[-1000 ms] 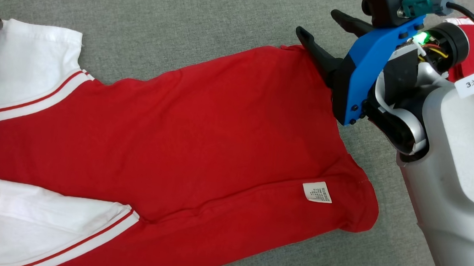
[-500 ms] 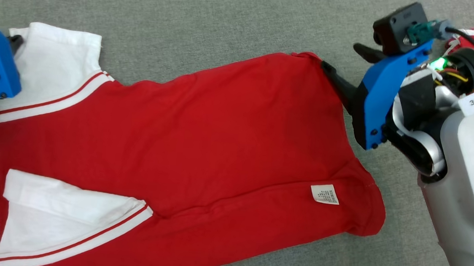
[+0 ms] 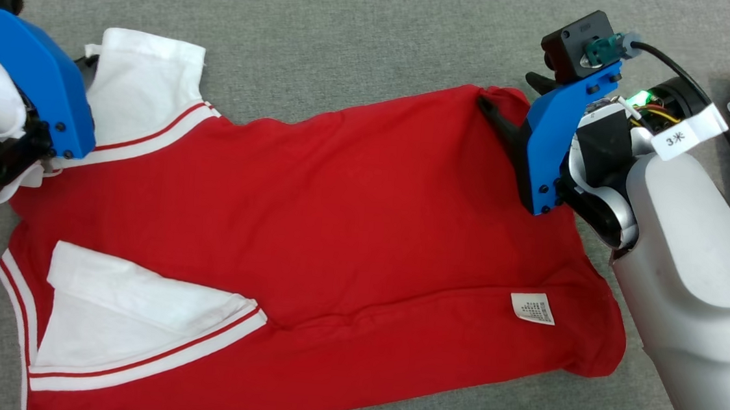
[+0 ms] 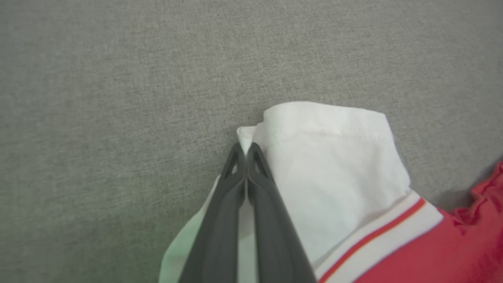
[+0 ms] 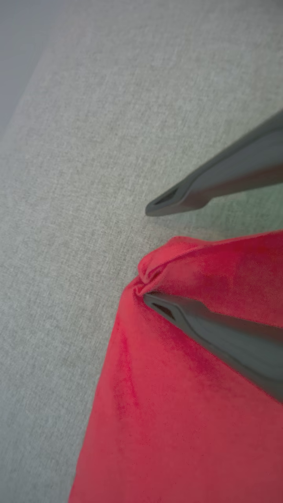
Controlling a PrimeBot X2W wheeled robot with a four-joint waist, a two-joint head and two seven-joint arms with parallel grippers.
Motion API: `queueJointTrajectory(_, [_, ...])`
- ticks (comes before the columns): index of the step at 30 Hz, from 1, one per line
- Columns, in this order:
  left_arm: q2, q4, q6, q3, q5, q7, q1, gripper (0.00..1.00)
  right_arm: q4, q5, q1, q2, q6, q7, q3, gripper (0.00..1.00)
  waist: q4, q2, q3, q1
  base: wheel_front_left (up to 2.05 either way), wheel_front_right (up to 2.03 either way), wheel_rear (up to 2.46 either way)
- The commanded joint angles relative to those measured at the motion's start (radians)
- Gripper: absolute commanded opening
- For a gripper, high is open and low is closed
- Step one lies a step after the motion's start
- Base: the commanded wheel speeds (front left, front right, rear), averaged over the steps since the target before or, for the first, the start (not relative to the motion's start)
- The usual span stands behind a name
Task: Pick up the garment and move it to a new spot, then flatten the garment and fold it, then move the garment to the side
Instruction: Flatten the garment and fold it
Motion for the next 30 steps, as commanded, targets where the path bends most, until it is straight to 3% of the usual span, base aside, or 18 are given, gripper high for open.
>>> queueJointTrajectory(1, [-0.009, 0.007, -0.007, -0.004, 0.007, -0.012, -0.021, 0.0, 0.047, -0.006, -0.02, 0.002, 0.0, 0.005, -0.003, 0.88, 0.008, 0.0, -0.002, 0.0, 0.0, 0.0, 0.0])
queueJointTrajectory(4, [-0.028, 0.02, -0.013, -0.003, 0.0, -0.033, -0.016, 0.0, 0.109, 0.005, -0.039, 0.004, 0.0, 0.01, -0.004, 0.0, 0.018, 0.0, -0.009, 0.0, 0.0, 0.0, 0.0])
queueJointTrajectory(11, [-0.064, 0.017, -0.026, 0.04, -0.022, -0.175, 0.032, 0.0, 0.135, 0.031, -0.022, -0.006, 0.0, -0.029, -0.034, 0.0, 0.034, 0.0, -0.04, 0.0, 0.0, 0.0, 0.0])
queueJointTrajectory(23, [-0.123, -0.146, -0.087, 0.158, -0.101, -0.544, 0.331, 0.0, -0.017, 0.107, 0.217, -0.032, 0.0, -0.119, -0.181, 0.0, 0.089, 0.0, -0.177, 0.0, 0.0, 0.0, 0.0])
queueJointTrajectory(30, [-0.148, -0.348, -0.053, 0.157, -0.137, -0.614, 0.565, 0.0, -0.111, 0.099, 0.387, -0.017, 0.0, -0.112, -0.278, 0.0, 0.129, 0.0, -0.25, 0.0, 0.0, 0.0, 0.0])
